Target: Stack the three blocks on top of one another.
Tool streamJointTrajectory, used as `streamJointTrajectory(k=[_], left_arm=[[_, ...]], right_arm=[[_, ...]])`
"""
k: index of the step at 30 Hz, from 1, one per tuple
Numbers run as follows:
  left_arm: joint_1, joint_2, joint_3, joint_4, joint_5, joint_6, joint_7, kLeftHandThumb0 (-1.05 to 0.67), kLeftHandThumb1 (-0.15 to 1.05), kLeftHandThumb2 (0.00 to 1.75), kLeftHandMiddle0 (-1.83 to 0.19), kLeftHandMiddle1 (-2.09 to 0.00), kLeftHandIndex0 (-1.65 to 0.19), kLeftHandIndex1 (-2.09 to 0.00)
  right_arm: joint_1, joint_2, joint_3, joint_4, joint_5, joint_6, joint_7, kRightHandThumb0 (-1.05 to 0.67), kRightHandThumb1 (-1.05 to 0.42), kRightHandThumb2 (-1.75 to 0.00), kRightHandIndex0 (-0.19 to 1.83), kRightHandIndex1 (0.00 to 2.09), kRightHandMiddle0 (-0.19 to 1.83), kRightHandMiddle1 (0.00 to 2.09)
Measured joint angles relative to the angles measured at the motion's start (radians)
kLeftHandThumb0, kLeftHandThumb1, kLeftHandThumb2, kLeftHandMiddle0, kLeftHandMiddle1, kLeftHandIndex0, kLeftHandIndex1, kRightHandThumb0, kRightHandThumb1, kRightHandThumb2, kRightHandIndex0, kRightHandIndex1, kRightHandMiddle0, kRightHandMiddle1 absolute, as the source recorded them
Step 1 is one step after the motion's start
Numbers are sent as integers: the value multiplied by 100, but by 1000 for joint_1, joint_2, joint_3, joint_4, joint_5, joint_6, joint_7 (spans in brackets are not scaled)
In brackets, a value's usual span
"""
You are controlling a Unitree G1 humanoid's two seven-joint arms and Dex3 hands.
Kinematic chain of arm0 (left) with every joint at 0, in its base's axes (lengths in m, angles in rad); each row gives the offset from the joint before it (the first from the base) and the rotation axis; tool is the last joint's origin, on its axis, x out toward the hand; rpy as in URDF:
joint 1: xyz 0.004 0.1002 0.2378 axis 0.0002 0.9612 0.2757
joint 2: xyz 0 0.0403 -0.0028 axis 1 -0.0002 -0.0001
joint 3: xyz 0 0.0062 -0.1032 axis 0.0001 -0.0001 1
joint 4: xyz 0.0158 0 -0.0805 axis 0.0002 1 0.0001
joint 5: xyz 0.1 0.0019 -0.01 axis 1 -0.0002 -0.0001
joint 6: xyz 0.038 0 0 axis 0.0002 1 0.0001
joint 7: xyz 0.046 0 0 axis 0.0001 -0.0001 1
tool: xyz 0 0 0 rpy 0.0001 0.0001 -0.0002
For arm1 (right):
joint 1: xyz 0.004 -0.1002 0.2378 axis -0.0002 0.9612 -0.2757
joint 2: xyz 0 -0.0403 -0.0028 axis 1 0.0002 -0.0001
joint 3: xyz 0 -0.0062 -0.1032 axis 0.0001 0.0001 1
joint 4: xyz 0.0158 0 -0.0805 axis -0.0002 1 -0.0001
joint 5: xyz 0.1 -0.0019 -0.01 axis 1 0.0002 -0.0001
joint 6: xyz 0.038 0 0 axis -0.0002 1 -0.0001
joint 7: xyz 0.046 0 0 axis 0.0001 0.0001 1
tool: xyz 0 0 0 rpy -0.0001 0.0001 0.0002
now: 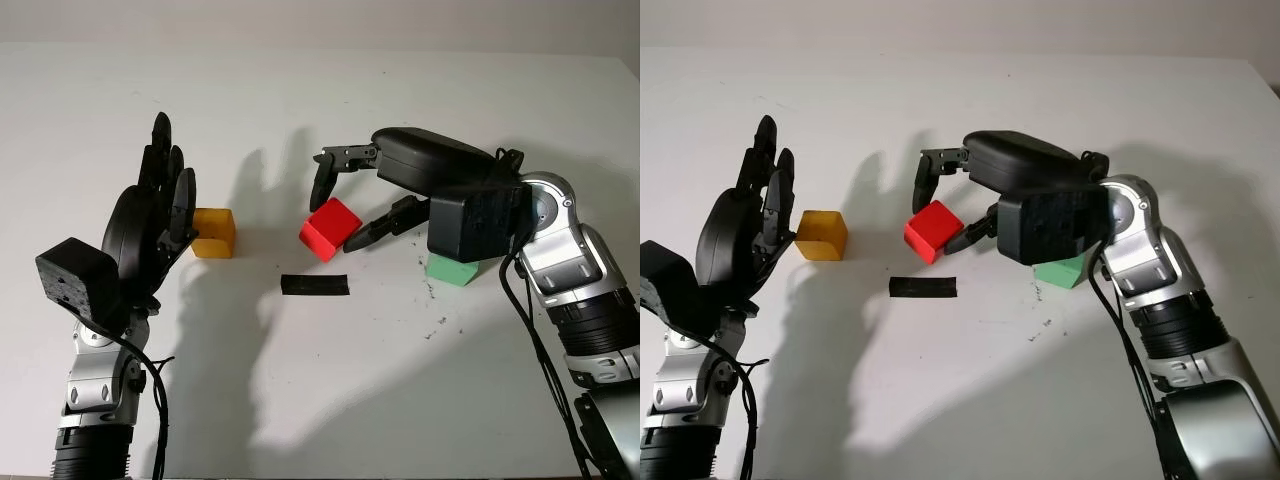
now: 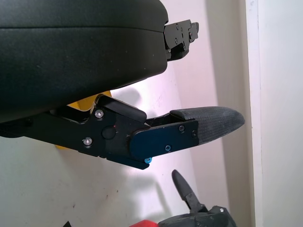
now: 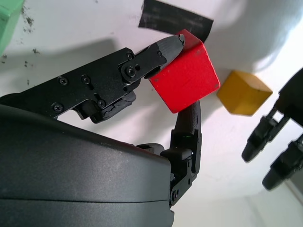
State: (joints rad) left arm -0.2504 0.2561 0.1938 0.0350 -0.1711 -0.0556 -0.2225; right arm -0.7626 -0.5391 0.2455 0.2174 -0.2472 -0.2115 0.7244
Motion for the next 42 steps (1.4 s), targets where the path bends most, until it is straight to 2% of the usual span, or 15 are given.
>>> streamJointTrajectory(k=[6,14,21,42], left_arm=[[1,2,0,-3,3,0,5,-74,105,62,19,-1,19,0],[2,1,0,-20,2,10,8,-75,105,61,19,0,19,0],[7,0,-1,-28,6,13,13,-75,105,61,19,0,19,0],[17,-3,-2,-42,15,25,18,-75,105,61,19,0,19,0]], right_arm=[[-76,-1,39,156,28,-154,124,-48,-93,-5,22,0,45,143],[-184,-2,69,296,23,-279,221,-48,-96,-6,13,0,42,142],[-245,8,76,372,-4,-397,206,-48,-97,-6,11,2,42,143],[-275,79,114,470,-40,-509,150,-43,-99,-6,10,5,35,145]])
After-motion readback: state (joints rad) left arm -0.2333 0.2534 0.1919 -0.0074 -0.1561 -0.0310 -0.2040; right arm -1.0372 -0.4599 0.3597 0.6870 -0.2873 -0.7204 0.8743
